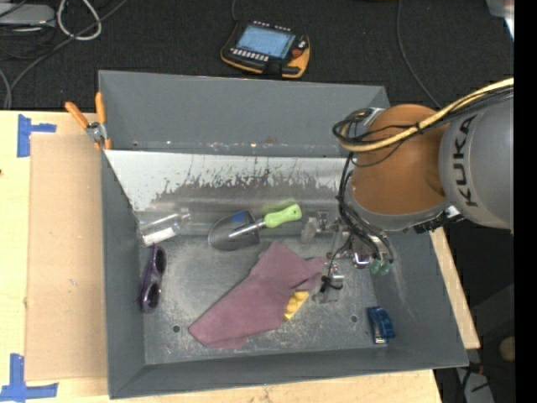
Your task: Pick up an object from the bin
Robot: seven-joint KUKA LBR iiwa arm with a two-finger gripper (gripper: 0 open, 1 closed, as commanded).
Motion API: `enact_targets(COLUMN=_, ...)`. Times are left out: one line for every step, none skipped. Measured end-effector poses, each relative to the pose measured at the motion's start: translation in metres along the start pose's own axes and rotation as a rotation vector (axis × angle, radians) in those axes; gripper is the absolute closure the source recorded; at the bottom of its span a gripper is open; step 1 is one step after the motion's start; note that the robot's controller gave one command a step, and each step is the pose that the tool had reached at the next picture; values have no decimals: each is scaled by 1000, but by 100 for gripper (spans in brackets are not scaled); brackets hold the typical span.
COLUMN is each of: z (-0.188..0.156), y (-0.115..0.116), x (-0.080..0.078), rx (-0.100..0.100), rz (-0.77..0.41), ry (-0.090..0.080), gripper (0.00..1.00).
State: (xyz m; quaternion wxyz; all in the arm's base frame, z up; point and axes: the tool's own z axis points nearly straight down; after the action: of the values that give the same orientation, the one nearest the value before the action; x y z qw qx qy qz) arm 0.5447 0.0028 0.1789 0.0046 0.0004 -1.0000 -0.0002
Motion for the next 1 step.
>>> enact_targets(z=-5, y=0, x=-1, rx=0, rz=0, ry=-7, gripper=0)
